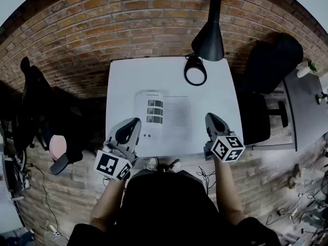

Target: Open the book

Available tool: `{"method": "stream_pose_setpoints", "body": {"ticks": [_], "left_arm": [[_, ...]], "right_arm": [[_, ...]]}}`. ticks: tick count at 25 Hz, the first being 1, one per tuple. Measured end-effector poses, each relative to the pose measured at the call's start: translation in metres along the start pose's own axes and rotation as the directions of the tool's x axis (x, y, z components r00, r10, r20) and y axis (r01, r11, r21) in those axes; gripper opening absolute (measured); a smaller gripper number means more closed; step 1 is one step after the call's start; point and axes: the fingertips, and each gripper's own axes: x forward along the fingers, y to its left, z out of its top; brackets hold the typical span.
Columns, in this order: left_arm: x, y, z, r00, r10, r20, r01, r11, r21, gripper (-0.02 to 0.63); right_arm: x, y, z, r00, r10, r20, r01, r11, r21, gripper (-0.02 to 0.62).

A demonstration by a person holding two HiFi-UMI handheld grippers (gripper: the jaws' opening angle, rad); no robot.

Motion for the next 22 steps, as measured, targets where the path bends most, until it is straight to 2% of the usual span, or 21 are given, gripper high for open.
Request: {"method": "stream_pose_setpoints", "body": {"ticks": [8,13,17,22], "left_arm": [[0.000,0.002,0.013,0.999,0.034,0.022,-0.034,0.999,0.024,0.029],[-0.010,0.012,0.024,0.996,0.076,0.041,-0.078,0.996,0.032,0.029],[-0.015,0.017,0.029,0.995,0.091,0.046,-0.092,0.995,0.037,0.029],[-0.021,0.023,0.041,0.991,0.120,0.060,-0.123,0.991,0.053,0.029]], "right_arm": [[-0.034,0.025,0.083,0.981,0.034,0.191,-0.010,0.992,-0.126,0.014],[-0.058,0.042,0.130,0.946,0.054,0.319,-0.023,0.995,-0.102,0.014],[-0.074,0.048,0.149,0.924,0.051,0.378,-0.011,0.994,-0.108,0.014],[-0.086,0.052,0.154,0.916,0.021,0.400,0.066,0.977,-0.202,0.014]]}}
